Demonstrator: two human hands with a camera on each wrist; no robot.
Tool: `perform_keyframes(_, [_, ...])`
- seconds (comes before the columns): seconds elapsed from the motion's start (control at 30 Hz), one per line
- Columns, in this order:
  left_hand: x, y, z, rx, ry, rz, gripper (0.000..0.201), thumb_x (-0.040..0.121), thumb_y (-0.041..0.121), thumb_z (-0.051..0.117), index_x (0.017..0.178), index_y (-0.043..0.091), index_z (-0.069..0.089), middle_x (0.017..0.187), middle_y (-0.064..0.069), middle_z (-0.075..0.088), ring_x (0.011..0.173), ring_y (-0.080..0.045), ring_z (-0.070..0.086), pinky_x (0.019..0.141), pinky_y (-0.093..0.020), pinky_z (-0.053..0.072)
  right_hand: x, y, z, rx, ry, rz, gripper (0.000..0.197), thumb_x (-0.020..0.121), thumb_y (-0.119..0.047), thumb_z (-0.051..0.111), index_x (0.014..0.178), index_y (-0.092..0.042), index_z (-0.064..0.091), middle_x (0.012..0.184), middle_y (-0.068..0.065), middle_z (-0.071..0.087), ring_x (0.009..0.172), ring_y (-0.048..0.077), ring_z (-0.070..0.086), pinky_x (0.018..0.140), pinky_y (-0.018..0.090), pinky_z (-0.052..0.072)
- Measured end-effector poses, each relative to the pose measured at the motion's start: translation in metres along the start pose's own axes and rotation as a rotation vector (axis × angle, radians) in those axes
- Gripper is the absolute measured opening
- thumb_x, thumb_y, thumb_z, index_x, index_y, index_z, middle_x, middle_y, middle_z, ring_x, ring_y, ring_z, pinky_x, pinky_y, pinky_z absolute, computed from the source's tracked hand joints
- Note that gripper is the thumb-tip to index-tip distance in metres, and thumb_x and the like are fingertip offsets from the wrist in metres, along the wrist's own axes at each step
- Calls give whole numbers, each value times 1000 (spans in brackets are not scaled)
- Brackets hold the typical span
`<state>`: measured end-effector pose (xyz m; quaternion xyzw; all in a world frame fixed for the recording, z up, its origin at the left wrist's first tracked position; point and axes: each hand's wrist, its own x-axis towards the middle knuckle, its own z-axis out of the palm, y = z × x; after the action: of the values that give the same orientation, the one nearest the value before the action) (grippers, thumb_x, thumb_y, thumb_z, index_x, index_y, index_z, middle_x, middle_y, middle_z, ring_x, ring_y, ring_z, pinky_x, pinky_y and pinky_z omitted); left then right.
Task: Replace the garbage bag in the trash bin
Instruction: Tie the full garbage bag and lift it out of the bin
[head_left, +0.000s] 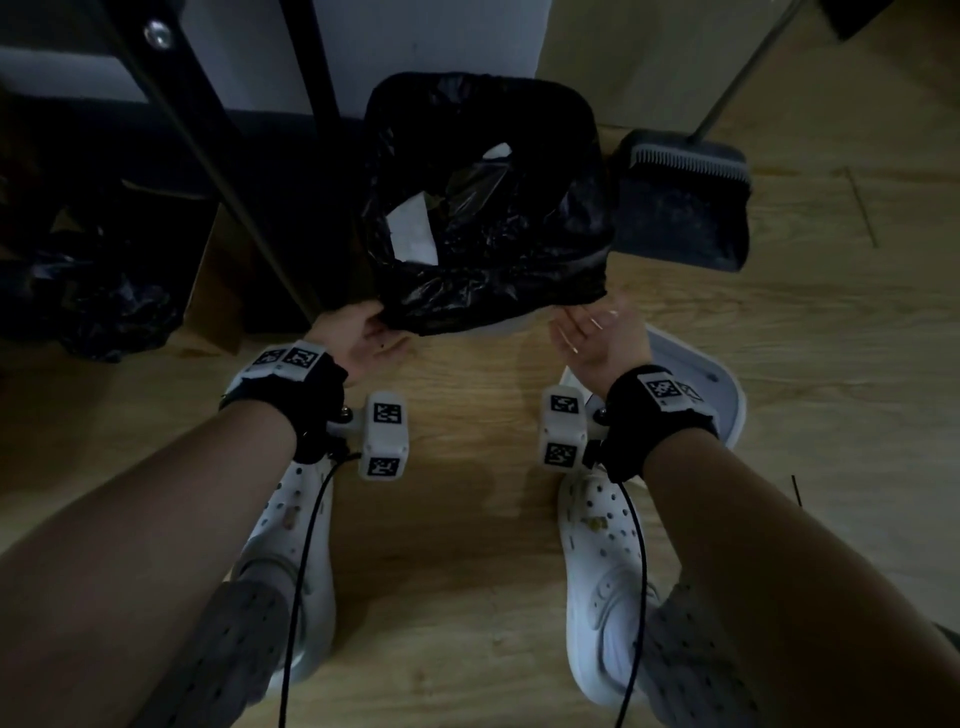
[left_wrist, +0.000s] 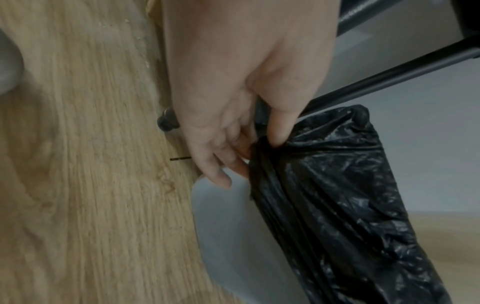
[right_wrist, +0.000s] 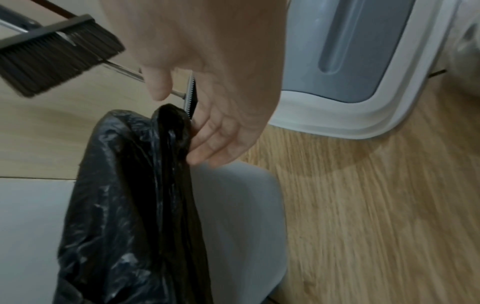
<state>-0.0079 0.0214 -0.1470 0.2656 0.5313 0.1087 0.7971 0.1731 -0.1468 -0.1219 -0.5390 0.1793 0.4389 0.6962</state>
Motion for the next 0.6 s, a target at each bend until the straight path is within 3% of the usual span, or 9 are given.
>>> perform_keyframes(0.1, [-6, 2, 1, -18, -8, 13, 11, 95, 7, 46, 97, 9, 56, 103, -11, 62, 97, -22, 62, 74, -35, 56, 0, -2, -3, -18, 39, -25, 27, 95, -31, 50, 112, -12, 57, 92, 2, 65, 83, 14, 62, 68, 26, 49])
perform_keyframes(0.17, [-12, 6, 1, -9, -2, 27, 13, 95, 7, 47, 105, 7, 56, 105, -12, 62, 96, -23, 62, 65, -34, 57, -1, -4, -5, -33, 69, -46, 20, 95, -22, 52, 109, -10, 58, 90, 3, 64, 80, 15, 61, 64, 26, 49])
perform_keyframes(0.23, [-18, 11, 1, 7, 17, 53, 21, 94, 8, 49, 115, 7, 54, 108, -12, 62, 94, -23, 63, 57, -31, 59, -4, -9, -5, -64, 77, -74, 20, 95, -20, 52, 112, -11, 58, 92, 3, 63, 82, 15, 60, 67, 26, 50])
perform_keyframes(0.33, [-28, 20, 3, 2, 14, 86, 27, 93, 11, 51, 119, 9, 51, 106, -11, 62, 90, -21, 63, 61, -28, 57, -9, -19, -3, -112, 78, -130, 15, 94, -20, 54, 105, -11, 59, 88, 3, 63, 77, 14, 59, 67, 23, 51])
perform_keyframes(0.47, [-46, 35, 14, 58, 11, 119, 11, 93, 14, 52, 102, 11, 57, 94, -7, 62, 82, -17, 60, 62, -24, 52, -17, -36, 6, -160, 117, -154, 9, 92, -20, 57, 88, -13, 62, 77, 2, 61, 63, 13, 54, 51, 21, 47])
perform_keyframes(0.6, [-60, 54, 28, 188, 55, 164, 5, 92, 13, 56, 86, 12, 57, 87, -6, 61, 75, -16, 58, 55, -20, 53, -27, -59, 18, -234, 136, -187, 11, 90, -17, 60, 84, -8, 62, 76, 6, 61, 59, 15, 54, 55, 24, 46])
